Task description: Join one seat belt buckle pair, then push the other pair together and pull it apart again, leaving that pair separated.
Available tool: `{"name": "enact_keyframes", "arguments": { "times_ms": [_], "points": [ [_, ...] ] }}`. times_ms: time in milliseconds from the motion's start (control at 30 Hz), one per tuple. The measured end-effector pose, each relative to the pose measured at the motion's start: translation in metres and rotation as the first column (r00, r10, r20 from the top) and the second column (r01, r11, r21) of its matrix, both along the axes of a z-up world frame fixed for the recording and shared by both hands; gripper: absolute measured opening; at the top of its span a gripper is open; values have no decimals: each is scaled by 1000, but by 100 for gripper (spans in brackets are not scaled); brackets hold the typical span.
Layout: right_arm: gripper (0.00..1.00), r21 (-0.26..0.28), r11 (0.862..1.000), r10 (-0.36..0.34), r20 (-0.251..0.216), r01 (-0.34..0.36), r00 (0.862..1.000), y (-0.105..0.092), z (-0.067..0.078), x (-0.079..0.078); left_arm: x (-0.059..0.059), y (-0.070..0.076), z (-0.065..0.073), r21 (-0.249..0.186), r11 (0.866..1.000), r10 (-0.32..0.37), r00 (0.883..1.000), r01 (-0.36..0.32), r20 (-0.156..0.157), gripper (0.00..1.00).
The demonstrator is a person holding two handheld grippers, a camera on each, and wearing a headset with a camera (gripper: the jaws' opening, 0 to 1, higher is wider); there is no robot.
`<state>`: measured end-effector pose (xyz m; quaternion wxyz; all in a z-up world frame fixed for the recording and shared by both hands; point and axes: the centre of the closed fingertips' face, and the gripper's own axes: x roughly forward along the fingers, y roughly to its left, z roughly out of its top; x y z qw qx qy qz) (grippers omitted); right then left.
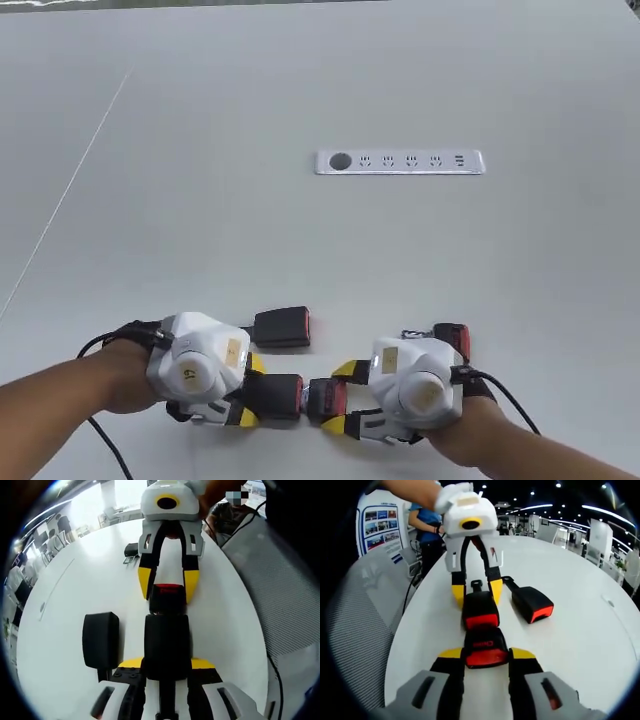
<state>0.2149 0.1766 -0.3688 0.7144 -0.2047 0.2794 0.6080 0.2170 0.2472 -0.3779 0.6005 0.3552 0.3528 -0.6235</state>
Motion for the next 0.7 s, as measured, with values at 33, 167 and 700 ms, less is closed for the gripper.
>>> {"name": "enact_keyframes", "arguments": {
  "times_ms": [33,167,700],
  "points": [
    [33,2,1000,-2,-1,2,1000,0,0,0,0,-1,1,0,1000,-8,1000,8,2,32],
    [33,12,1000,-3,2,3,1000,-1,0,0,0,-1,3,-14,1000,-7,1000,7,-3,32],
    [33,61,998,-33,-34,35,999,-2,2,0,1,-4,7,-53,999,-8,1000,7,-13,32]
  ]
}}
